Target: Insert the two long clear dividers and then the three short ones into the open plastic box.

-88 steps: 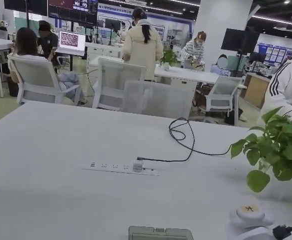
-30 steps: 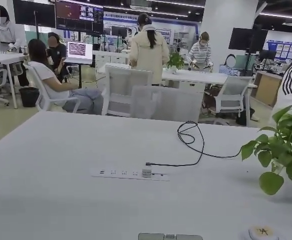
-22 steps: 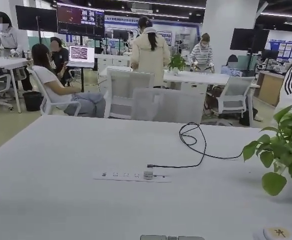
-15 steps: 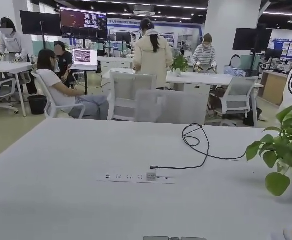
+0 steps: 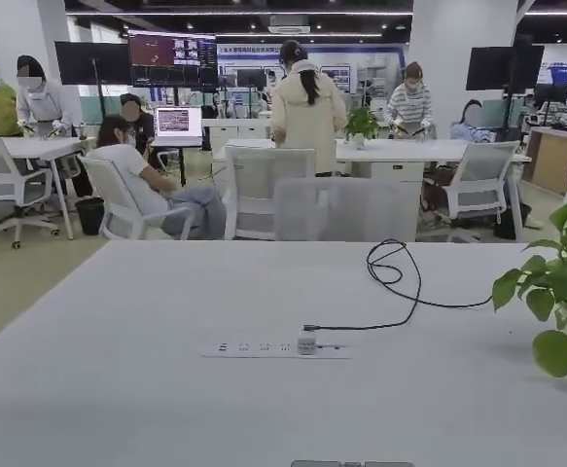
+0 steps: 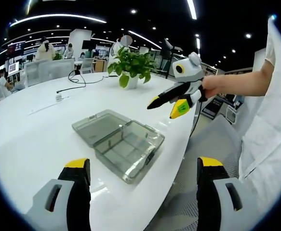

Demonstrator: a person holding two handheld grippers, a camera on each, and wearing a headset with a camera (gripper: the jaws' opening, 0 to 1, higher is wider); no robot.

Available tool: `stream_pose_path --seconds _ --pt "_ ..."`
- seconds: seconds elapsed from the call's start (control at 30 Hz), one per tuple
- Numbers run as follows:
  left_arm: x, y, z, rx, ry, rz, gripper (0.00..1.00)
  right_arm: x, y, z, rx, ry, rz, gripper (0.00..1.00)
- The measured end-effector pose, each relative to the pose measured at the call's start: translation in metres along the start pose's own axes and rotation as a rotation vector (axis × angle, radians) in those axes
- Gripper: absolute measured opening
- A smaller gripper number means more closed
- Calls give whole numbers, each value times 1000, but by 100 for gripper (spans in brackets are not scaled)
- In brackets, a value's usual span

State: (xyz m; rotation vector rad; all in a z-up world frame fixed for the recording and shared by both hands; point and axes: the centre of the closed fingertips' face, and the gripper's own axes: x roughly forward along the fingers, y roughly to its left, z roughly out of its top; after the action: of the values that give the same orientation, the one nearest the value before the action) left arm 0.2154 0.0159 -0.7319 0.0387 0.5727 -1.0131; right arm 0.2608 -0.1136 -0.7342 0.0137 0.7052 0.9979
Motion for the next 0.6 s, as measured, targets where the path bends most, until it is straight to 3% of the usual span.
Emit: stream_pose_path --seconds 0.37,0.6 --pt "-8 11 0 -36 4 73 93 -18 7 -10 -125 -49 82 85" --pt "-10 17 -5 -62 19 114 93 -28 5 -28 -215 -25 91 89"
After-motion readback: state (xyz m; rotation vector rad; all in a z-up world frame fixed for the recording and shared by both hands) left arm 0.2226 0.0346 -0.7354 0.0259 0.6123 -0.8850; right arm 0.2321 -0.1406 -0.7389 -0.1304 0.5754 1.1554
